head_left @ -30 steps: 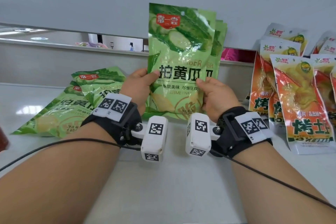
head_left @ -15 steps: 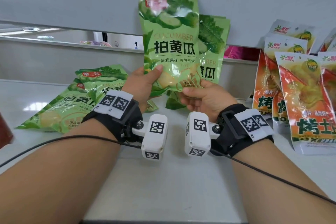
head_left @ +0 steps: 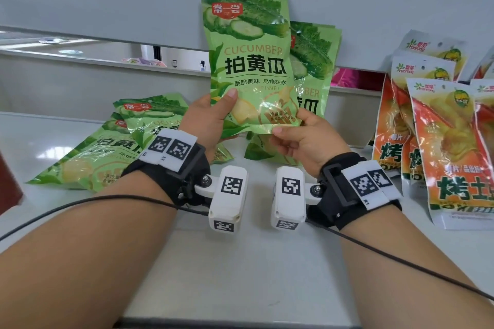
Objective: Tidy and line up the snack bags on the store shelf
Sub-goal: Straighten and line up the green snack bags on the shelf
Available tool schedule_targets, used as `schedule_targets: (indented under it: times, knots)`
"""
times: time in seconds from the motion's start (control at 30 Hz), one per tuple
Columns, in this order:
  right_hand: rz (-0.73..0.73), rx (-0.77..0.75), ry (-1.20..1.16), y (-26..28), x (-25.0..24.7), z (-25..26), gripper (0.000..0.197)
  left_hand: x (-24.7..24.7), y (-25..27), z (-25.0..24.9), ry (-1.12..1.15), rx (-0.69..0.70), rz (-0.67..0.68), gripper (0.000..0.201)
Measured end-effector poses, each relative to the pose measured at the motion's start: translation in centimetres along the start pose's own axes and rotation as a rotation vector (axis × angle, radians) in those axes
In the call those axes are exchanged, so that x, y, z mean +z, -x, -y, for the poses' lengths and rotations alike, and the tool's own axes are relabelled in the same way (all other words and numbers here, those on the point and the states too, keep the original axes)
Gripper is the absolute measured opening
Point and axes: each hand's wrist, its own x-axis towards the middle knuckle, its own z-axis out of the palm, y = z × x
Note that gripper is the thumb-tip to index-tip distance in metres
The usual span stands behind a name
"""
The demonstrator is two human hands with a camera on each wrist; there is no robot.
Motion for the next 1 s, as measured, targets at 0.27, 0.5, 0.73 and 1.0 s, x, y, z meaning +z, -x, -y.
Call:
schedule_targets:
  times: [0.27, 0.5, 0.73, 1.0]
  knots:
    - [0.011, 0.056, -0.116, -0.2, -0.5, 0.0, 0.017, -0.4, 0.4, -0.6, -0.072, 0.025, -0.049, 0.016]
    - [-0.12, 0.1, -0.157, 0.0, 0.8, 0.6, 0.017, -0.4, 2.4, -2.9, -0.157, 0.058, -0.111, 0.068]
    - [0.036, -0.052, 0.118, 1.6, 1.4, 2.9, 0.034, 0.9, 4.6, -5.3, -0.223, 0.059, -0.139, 0.052]
    - [0.308, -0.06, 0.005, 2.5, 0.4, 2.7, 0.027, 4.2, 6.2, -6.5, -0.103, 0.068, -0.113, 0.056]
